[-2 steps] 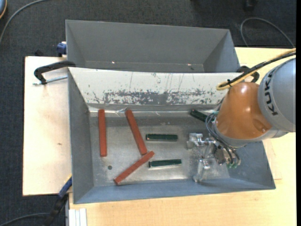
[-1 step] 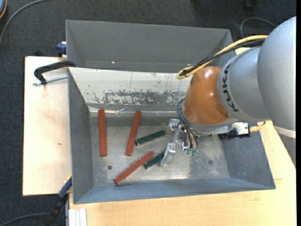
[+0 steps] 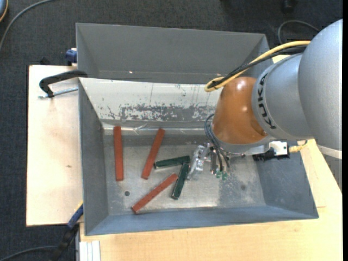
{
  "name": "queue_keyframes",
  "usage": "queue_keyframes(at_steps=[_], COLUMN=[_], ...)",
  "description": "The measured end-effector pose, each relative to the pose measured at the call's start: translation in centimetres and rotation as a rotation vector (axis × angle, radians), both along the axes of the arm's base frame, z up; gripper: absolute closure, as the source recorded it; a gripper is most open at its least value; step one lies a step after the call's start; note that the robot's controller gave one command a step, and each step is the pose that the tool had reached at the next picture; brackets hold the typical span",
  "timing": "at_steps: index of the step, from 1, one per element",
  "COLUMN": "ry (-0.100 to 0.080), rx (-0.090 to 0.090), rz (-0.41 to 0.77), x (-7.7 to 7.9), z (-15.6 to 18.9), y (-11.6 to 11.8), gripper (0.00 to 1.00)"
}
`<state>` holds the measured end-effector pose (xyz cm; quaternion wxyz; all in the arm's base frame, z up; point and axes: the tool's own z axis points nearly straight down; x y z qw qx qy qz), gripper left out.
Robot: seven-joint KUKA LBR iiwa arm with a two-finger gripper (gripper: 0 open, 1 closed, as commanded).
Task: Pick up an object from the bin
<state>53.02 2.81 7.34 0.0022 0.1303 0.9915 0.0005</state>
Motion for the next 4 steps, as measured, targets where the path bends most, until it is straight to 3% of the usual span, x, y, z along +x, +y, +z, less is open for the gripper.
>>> queue_keyframes(at_steps=[1,2,3,4], ry=[-0.007,0.000,0.001,0.001], rx=[0.004,0.000,0.006,0.001], rz=[-0.021,-0.025,-0.139,0.078], x=[6.7,6.4,2.6,2.7], z=[0.0,0.0,5.0,-0.2], y=[5.4,5.0,11.5,7.5], gripper=[1.00,0.00,0.00,0.00])
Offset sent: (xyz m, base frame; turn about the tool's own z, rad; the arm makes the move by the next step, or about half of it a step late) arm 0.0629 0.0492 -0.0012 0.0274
